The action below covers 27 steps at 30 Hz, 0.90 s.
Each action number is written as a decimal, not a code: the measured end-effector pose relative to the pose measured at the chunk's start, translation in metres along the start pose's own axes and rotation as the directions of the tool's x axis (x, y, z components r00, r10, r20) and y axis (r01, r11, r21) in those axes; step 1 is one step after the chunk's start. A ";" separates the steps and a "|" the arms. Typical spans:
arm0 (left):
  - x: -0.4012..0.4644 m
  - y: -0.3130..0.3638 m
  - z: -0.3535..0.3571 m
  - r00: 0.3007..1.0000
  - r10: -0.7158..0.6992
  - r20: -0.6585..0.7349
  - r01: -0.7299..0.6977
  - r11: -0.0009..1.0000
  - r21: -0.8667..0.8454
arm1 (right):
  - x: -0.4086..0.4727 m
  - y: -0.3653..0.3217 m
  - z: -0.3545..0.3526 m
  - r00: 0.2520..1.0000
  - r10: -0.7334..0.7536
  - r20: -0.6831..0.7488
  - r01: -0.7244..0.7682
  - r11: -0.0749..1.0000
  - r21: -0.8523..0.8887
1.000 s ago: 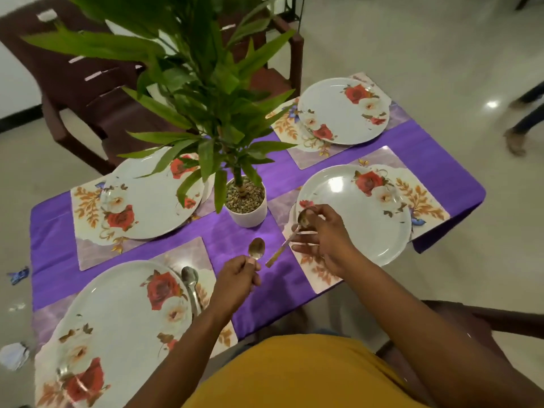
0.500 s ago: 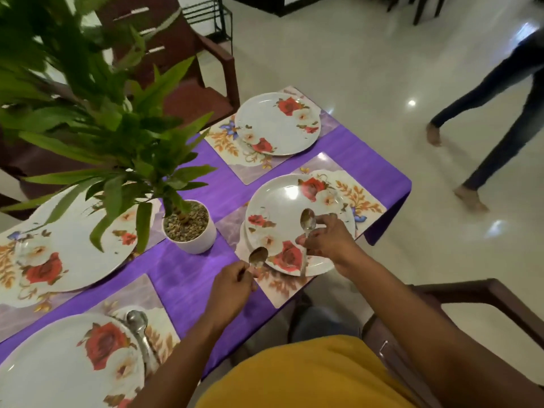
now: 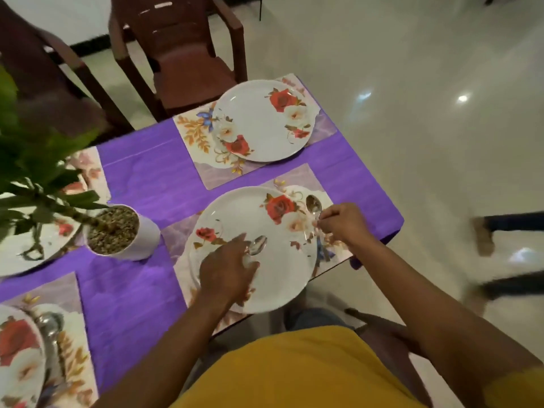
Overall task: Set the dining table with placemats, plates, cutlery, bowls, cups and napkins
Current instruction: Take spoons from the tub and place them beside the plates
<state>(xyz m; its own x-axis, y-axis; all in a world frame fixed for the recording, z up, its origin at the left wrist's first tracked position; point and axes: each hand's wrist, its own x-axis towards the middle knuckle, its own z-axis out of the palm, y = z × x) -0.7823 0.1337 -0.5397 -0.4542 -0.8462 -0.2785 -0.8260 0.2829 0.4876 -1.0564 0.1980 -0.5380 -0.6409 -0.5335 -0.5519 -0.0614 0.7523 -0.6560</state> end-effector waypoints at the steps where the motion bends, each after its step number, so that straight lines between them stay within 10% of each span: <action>1: 0.003 0.006 0.005 1.000 -0.029 0.000 0.029 0.999 0.019 | 0.013 0.002 -0.003 1.000 -0.008 0.013 0.008 1.000 -0.029; 27: 0.006 0.034 0.031 0.979 -0.201 -0.038 0.203 0.977 0.069 | 0.076 0.017 0.005 0.974 -0.160 0.161 0.199 0.945 -0.260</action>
<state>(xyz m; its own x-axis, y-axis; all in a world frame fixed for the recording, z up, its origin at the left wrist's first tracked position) -0.8235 0.1525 -0.5498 -0.2663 -0.9023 -0.3389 -0.9221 0.1360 0.3622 -1.1024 0.1684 -0.5944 -0.4907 -0.7026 -0.5153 -0.3844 0.7053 -0.5956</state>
